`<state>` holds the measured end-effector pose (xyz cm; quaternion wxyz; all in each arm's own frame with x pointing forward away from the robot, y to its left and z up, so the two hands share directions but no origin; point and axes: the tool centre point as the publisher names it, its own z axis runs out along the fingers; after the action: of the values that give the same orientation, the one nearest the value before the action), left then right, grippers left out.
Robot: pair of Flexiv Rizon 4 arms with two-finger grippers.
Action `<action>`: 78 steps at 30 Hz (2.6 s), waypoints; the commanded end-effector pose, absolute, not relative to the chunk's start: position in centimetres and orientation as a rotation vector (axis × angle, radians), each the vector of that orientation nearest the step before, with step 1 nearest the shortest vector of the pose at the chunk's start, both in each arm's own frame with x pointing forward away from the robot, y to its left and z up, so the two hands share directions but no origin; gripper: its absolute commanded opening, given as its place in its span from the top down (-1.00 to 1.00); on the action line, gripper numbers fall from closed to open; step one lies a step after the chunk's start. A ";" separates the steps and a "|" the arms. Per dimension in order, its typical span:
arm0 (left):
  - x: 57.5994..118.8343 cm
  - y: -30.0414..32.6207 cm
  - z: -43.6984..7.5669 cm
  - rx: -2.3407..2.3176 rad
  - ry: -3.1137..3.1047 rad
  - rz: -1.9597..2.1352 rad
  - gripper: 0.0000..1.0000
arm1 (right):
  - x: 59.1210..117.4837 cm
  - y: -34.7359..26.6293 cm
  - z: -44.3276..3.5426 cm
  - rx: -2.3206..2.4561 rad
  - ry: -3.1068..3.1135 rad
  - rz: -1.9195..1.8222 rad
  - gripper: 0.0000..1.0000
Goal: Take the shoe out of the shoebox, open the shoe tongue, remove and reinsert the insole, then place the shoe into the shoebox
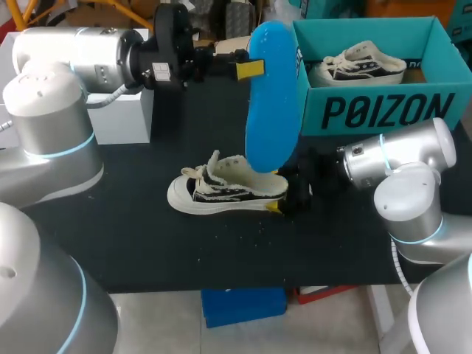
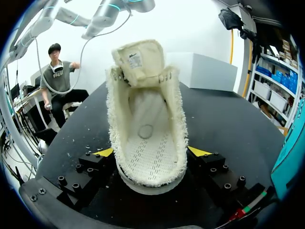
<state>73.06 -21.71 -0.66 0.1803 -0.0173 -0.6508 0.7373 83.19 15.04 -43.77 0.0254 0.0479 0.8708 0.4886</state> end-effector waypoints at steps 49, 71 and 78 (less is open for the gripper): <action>72.3 -23.8 3.9 -0.154 -1.821 2.084 1.00 | 82.7 12.6 -39.9 -0.034 3.097 0.697 -1.00; 72.3 -23.8 3.9 -0.154 -1.821 2.084 1.00 | 82.7 14.1 -39.5 -0.097 3.162 0.206 -1.00; 72.3 -23.8 3.9 -0.154 -1.821 2.084 1.00 | 82.6 14.5 -39.9 -0.092 3.160 0.212 -1.00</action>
<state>72.29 -23.72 3.90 0.1848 -0.0545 -0.6452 0.7393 82.55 14.11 -39.75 -0.0139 -0.0296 0.9937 0.1071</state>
